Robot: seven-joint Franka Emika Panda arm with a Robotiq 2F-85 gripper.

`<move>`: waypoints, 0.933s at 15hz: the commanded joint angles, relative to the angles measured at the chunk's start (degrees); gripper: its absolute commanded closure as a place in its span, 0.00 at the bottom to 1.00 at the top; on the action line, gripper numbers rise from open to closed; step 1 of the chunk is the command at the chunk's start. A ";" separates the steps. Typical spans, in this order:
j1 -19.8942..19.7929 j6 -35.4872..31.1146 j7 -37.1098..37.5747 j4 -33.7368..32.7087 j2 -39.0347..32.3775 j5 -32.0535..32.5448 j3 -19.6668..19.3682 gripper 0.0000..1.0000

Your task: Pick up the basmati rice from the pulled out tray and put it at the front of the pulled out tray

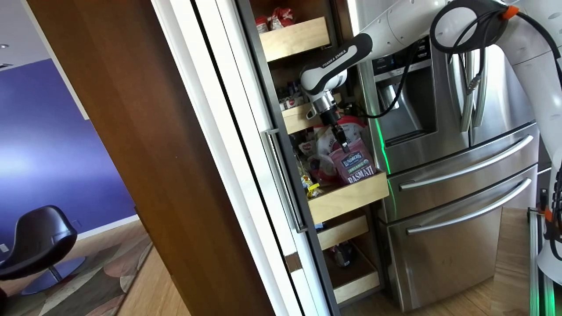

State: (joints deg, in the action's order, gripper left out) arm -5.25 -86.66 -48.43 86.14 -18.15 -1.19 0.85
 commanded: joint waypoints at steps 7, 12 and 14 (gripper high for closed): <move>0.54 0.01 2.17 -0.30 4.35 -2.30 0.79 0.42; 3.43 -7.65 17.83 2.94 10.43 -4.74 1.41 0.05; 4.91 -15.00 22.71 5.70 12.48 -3.01 1.94 0.00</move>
State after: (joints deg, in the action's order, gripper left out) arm -2.20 -93.02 -32.70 85.70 -9.83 -5.16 2.43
